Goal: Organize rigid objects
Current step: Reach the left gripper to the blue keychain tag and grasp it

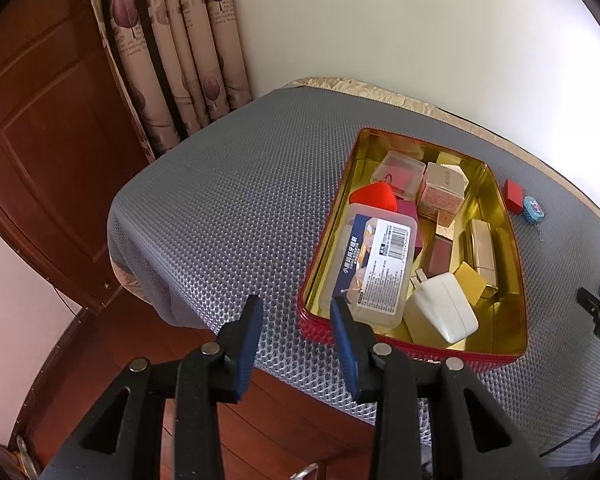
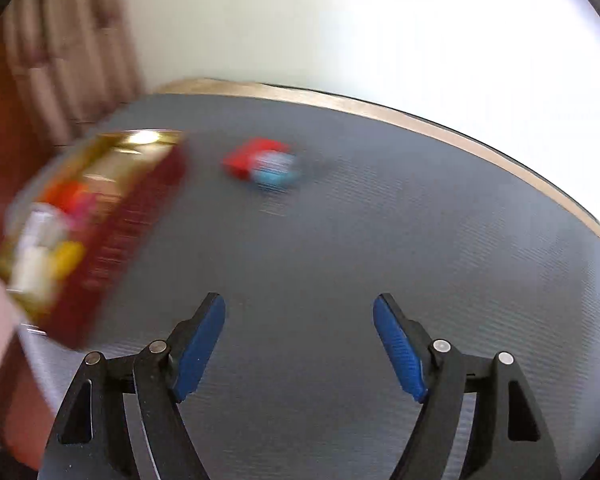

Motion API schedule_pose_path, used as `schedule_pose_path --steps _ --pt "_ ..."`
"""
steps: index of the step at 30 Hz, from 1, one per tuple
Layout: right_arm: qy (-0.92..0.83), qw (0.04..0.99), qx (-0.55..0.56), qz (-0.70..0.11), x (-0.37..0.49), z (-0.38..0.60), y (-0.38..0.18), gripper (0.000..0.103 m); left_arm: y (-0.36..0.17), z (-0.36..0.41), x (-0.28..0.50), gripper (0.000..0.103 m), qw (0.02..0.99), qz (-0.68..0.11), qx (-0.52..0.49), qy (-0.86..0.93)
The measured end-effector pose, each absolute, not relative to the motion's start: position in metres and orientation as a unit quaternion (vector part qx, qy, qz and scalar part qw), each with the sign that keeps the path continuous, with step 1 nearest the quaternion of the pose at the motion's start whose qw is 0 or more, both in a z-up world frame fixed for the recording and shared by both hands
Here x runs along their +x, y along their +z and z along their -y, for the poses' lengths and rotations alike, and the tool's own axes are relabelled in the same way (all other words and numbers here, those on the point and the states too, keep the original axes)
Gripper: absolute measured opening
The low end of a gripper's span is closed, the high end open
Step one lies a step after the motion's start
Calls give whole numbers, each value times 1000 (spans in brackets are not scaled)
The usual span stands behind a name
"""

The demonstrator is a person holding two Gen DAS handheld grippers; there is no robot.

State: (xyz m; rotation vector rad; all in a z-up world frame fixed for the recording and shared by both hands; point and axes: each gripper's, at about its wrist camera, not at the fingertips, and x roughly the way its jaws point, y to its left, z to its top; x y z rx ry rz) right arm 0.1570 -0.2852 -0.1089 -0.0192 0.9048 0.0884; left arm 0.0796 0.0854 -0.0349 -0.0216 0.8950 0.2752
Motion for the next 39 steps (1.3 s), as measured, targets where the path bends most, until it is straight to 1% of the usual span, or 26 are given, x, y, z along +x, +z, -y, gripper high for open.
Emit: schedule_pose_path --steps 2,6,8,10,17,20,22,24,31,39 --pt "0 894 -16 -447 158 310 -119 81 -30 -85 78 35 895 -424 -3 136" --pt "-54 886 -19 -461 158 350 -132 84 -17 -83 75 35 903 -407 0 135" --pt "-68 887 -13 -456 156 366 -136 97 -11 -77 75 39 906 -404 8 123" --pt "-75 889 1 -451 152 376 -139 99 -7 -65 79 41 908 -405 24 107" --pt "-63 886 31 -458 153 388 -143 102 13 5 112 42 904 -420 74 -6" --pt "-57 885 44 -459 154 392 -144 102 19 38 141 43 885 -454 37 -100" --pt "-57 886 42 -459 154 392 -143 102 16 54 166 43 862 -483 -9 -152" --pt "-56 886 45 -459 153 392 -143 102 8 77 194 43 837 -515 -29 -183" --pt "-40 889 69 -450 148 406 -142 103 -27 147 269 43 804 -571 -6 -169" --pt "-16 895 99 -436 137 428 -137 103 -58 166 313 43 792 -598 -16 -124"
